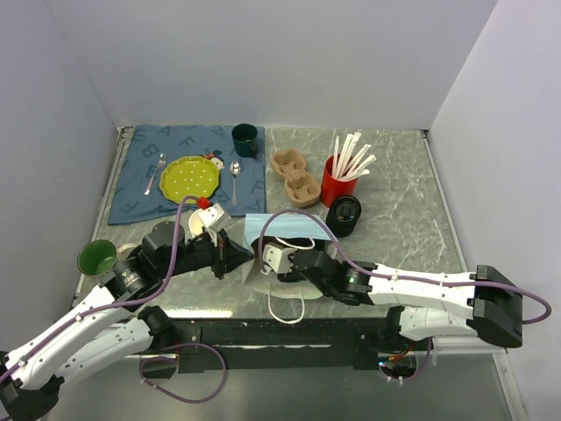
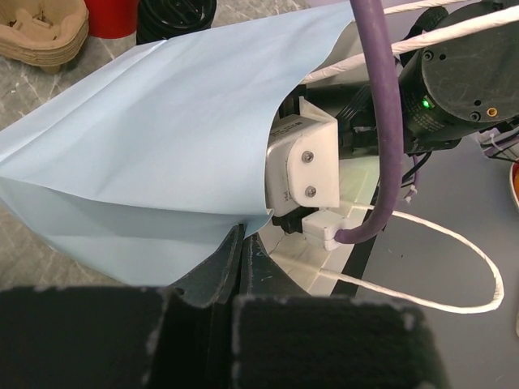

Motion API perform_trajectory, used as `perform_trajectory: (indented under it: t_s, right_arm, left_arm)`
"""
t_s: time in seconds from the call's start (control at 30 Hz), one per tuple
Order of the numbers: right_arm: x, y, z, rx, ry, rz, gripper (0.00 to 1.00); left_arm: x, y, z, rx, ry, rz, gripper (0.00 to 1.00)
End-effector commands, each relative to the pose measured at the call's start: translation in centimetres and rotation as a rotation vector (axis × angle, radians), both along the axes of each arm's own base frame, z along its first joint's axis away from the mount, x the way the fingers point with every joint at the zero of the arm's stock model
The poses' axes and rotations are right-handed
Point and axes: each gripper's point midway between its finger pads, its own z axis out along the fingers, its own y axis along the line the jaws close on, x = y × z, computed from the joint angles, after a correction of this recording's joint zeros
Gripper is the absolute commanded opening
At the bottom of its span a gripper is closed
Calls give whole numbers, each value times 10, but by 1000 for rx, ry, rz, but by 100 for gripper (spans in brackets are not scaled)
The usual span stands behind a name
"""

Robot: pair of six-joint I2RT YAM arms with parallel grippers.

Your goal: Pack the takeout coffee

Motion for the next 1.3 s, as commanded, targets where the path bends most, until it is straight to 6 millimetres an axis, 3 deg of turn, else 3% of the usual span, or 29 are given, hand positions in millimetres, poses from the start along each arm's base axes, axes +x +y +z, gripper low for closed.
perform_trajectory:
  t_s: [0.0,0.13,0.3,0.53,0.8,0.9,1.0,1.1,1.27]
  right_arm:
    - [-6,-4,-17,-26,72,0,49]
    - [1,6,3,30,19,10,41]
    - [6,16,21,84,-9,17,39]
    - [8,19,2,76,35,-4,39]
    - [12,3,-14,59,67,-71,42]
    - [14,-2,-15,53,65,-92,48]
    - [15,-3,-9,65,53,-104,67]
    - [17,-2,0,81,50,-109,79]
    - [15,-1,9,97,59,-112,86]
  left_arm:
    - [2,-4,32,-80,-44,-4,1]
    - [2,-5,31,-83,-40,-6,1]
    - [0,-5,29,-85,-31,-8,1]
    - [0,-3,30,-83,-35,-2,1]
    - [-1,0,33,-87,-39,7,1]
    - [0,-1,34,-86,-45,9,1]
    - [2,0,34,-82,-49,14,1]
    - [3,0,35,-78,-49,20,1]
    - [4,0,35,-73,-53,19,1]
